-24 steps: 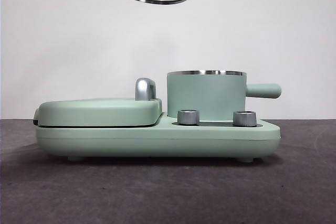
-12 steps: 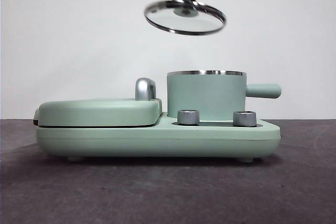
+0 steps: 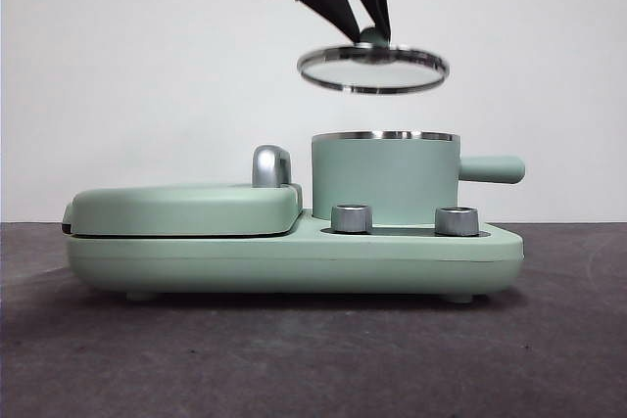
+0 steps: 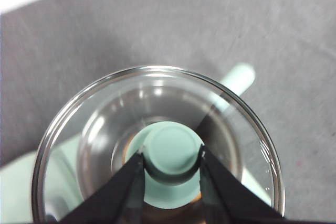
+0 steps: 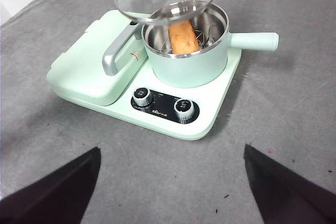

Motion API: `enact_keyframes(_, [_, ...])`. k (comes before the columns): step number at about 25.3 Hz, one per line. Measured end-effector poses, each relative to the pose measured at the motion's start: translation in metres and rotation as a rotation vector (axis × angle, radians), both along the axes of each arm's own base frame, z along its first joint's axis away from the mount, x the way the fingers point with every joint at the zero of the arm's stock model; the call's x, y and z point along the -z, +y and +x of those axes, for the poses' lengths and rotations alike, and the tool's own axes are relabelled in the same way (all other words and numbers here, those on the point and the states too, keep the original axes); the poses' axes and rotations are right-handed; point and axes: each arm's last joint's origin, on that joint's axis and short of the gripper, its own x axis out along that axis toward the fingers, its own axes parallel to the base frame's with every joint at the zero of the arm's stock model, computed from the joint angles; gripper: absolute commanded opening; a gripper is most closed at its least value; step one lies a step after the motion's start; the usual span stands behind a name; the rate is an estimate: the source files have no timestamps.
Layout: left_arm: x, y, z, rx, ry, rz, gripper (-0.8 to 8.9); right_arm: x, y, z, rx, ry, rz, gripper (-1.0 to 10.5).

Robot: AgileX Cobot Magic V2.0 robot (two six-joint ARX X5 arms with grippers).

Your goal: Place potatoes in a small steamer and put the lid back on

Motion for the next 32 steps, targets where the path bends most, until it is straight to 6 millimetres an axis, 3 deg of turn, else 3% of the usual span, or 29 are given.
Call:
enact_keyframes(5, [0.014,-0.004,0.005,-0.010,-0.001,-0.016,0.05,0.000,0.000,0.000,0.000,0.000,0.000,4.3])
enact_keyframes(17, [0.015,-0.006,0.007,-0.009,-0.019,-0.031,0.05,-0.002,0.000,0.001,0.000,-0.015,0.010,4.3])
enact_keyframes(22, [0.031,-0.013,0.013,-0.007,0.010,-0.006,0.05,-0.003,0.001,0.001,0.001,-0.027,0.017,4.3])
enact_keyframes(32, [0.044,-0.018,0.019,-0.006,0.033,0.014,0.05,-0.003,0.001,0.001,0.001,-0.026,0.018,4.3])
